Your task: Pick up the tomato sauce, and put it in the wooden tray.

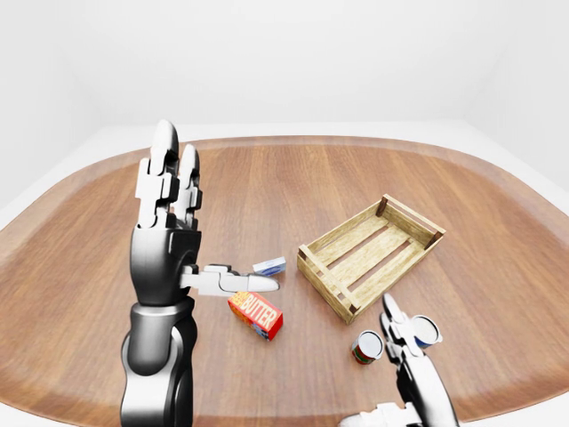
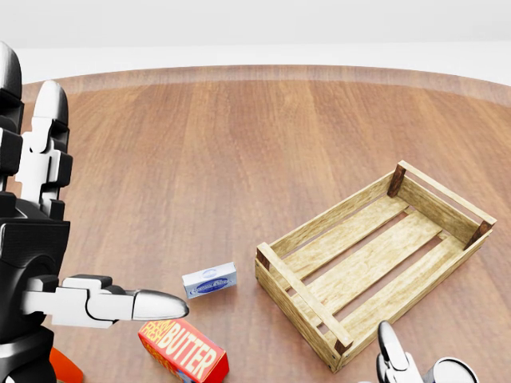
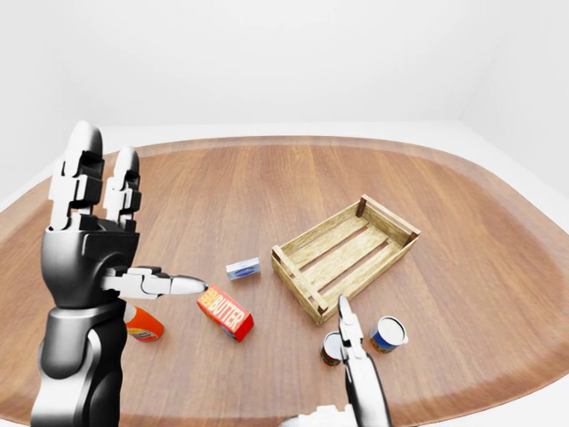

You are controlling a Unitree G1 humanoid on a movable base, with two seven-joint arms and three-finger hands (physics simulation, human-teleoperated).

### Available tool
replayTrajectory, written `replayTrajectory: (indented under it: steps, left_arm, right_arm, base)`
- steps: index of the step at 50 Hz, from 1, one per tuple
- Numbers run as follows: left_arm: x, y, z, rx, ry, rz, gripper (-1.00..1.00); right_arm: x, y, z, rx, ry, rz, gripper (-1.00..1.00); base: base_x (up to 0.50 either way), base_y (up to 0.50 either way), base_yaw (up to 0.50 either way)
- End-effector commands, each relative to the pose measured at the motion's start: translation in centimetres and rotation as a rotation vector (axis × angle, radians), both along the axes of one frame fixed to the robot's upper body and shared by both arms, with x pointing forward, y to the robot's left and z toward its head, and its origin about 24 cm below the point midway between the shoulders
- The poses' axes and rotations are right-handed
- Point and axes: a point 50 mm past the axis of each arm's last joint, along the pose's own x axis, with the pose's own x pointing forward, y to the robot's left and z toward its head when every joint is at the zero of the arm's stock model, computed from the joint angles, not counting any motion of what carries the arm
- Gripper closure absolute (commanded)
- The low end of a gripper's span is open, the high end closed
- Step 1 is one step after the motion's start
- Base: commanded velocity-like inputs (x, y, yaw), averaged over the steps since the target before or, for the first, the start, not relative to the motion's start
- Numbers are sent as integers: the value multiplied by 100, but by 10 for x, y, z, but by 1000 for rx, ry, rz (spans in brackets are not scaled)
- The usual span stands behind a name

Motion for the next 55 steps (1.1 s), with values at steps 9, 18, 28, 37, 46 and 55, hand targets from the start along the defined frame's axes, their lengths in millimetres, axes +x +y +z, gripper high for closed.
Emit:
replayTrajectory:
  steps: [9,18,28,37,46,55]
  left_arm:
    - [1,0,-2,1,10,-2,-100]
    - [1,-1,-2,-1,9,-5,-100]
    - [-2,-1,1,0,-6,-7,-100]
    - [1,-1,-3,3,17,-6,-100]
    - [0,-2,-4,6,18,-8,-100]
    - [-1,-2,0,5,-3,-7,-100]
  right_arm:
    - [13,-1,-16,-27,11,-4,-100]
    - [15,-10,-25,-66,39,-26,-100]
    - [12,-19,-37,-93,96,-58,-100]
    - [8,-26,-52,-91,164,-88,-100]
    - [8,-29,-61,-90,195,-108,-100]
    - [20,-30,-64,-97,179,-114,-100]
  base:
    - [0,0,0]
    - [0,0,0]
    - [0,0,0]
    - [0,0,0]
    - [0,0,0]
    - [0,0,0]
